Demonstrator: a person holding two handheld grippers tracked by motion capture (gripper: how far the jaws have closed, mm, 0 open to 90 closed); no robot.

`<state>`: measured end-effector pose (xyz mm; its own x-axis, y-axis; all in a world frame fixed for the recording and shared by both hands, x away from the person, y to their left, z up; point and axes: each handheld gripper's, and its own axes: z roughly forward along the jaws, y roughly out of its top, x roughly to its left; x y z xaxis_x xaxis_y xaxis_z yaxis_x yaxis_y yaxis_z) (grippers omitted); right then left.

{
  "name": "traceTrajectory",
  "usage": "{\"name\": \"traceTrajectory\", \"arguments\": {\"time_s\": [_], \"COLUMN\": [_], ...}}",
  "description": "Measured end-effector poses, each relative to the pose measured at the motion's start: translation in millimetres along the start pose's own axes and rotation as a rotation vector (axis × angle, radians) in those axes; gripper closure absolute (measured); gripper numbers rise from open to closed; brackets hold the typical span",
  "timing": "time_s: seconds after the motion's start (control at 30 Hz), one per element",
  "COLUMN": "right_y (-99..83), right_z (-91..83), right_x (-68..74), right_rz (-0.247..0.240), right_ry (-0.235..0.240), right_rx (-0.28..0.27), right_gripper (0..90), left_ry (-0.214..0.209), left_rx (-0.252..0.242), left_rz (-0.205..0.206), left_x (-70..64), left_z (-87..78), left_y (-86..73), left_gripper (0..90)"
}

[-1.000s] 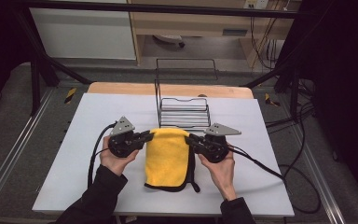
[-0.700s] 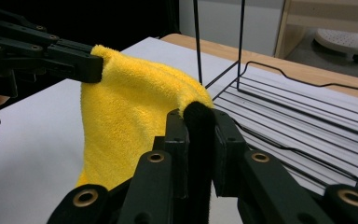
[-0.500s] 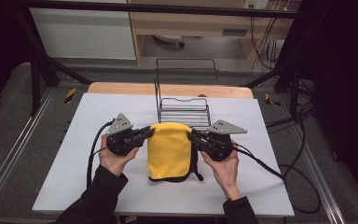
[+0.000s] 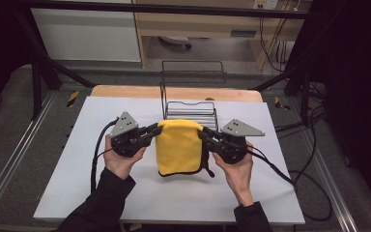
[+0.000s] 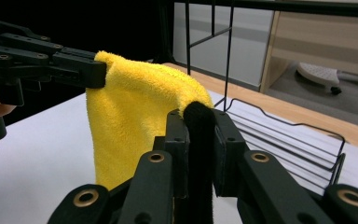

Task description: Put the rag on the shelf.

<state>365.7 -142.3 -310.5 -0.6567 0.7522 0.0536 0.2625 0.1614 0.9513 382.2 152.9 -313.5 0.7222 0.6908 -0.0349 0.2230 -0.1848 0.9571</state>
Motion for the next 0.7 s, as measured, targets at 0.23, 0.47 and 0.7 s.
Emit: {"name": "traceTrajectory", "arguments": {"time_s": [0.23, 0.47, 0.7], "right_y": [8.5, 16.3, 23.4], "right_z": [-6.4, -11.4, -16.5], "right_x": [0.2, -0.6, -2.7], "right_rz": [-0.016, -0.024, -0.032], "right_ry": [-0.013, -0.025, -0.045], "right_rx": [-0.036, -0.067, -0.106], "right_gripper": [79.4, 79.4, 79.4], "left_ry": [0.004, 0.006, 0.012], "left_rx": [-0.04, -0.073, -0.112], "left_rz": [0.005, 0.011, 0.019], "left_x": [-2.1, -3.7, -5.7], "left_z": [-0.6, 0.2, 3.7], "left_y": [9.0, 17.8, 28.3], "left_gripper": [82.9, 82.9, 82.9]}}
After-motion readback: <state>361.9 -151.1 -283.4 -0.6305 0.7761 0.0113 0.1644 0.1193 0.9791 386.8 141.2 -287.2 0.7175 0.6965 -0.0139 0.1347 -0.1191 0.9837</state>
